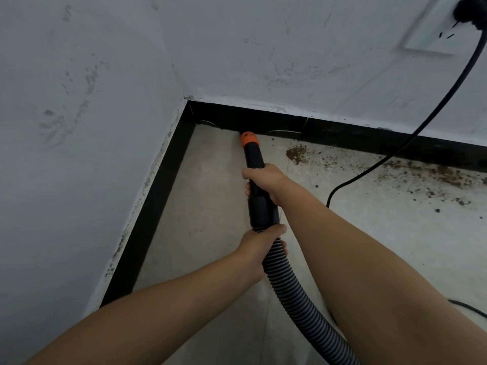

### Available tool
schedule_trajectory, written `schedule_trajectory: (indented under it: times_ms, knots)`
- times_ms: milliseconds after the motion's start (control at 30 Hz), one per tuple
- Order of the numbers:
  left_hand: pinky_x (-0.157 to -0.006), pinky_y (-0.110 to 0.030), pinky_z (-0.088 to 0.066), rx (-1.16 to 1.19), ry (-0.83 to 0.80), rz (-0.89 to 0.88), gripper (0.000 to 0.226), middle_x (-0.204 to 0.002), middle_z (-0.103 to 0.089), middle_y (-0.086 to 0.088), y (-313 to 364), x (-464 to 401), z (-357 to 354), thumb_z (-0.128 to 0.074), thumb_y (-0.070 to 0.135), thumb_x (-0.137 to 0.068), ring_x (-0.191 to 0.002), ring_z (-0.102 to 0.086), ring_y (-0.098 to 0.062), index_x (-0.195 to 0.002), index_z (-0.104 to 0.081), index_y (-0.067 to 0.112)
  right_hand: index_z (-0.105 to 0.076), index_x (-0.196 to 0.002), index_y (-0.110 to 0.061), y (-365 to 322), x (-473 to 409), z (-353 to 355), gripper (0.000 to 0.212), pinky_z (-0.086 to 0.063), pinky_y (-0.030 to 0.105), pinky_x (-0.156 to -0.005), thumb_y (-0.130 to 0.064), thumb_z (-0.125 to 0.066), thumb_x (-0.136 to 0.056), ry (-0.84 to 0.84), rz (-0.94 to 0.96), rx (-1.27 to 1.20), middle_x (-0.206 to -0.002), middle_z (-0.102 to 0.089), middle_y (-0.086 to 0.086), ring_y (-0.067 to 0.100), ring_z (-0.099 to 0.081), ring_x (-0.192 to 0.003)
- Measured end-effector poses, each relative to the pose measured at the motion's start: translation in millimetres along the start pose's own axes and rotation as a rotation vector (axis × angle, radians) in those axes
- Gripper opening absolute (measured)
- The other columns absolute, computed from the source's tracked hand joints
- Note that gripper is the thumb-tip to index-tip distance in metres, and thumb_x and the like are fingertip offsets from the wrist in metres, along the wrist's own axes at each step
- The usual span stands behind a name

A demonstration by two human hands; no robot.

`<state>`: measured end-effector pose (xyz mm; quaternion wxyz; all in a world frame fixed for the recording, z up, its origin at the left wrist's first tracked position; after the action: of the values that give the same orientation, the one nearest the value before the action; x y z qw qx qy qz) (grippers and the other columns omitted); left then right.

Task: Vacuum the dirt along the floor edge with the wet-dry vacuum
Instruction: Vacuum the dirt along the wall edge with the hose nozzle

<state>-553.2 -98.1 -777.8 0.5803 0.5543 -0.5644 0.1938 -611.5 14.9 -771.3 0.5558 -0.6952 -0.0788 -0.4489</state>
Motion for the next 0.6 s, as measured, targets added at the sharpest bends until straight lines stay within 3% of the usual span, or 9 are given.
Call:
schedule_trajectory:
  times_ms: [400,500,600]
  knots:
    - [-0.048,-0.023,-0.052,-0.169,-0.15,0.08,0.012,-0.062,-0.06,-0.006,-23.5,8.1,-53.2,-0.068,0.013,-0.086,-0.05,-0.058,-0.016,-0.09,-0.058,0.007,-0.047,-0.102,-0.004,22.6,27.3,81.5,0.019,-0.048,0.026,-0.047,-0.006,-0.059,-0.088,0.229,-0.046,-0.08,-0.066,-0.054,0.01,0.019,-0.053,-0.049]
    - [-0.049,-0.024,-0.052,-0.139,-0.126,0.065,0.011,-0.062,-0.059,-0.007,-26.6,14.3,-55.5,-0.067,0.012,-0.087,-0.051,-0.057,-0.017,-0.089,-0.058,0.007,-0.048,-0.105,-0.003,19.8,32.9,78.7,0.021,-0.05,0.027,-0.051,-0.007,-0.06,-0.087,0.166,-0.052,-0.035,-0.068,-0.056,0.01,0.019,-0.055,-0.051]
    - [-0.053,-0.028,-0.053,-0.084,-0.072,0.067,0.013,-0.063,-0.059,-0.008,-37.5,23.6,-43.0,-0.067,0.012,-0.086,-0.054,-0.057,-0.02,-0.092,-0.057,0.006,-0.048,-0.105,-0.003,23.3,41.9,54.7,0.022,-0.051,0.027,-0.053,-0.006,-0.06,-0.087,-0.006,-0.055,0.033,-0.069,-0.056,0.009,0.018,-0.055,-0.052]
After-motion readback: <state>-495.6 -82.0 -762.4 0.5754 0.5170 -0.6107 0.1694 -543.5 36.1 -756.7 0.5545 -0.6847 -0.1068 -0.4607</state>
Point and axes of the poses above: each hand's wrist, its own x-axis away from the middle knuckle, its own z-axis out of the back of the hand, y = z × x, the point moved 1 cm from there along -x, towards the middle knuckle
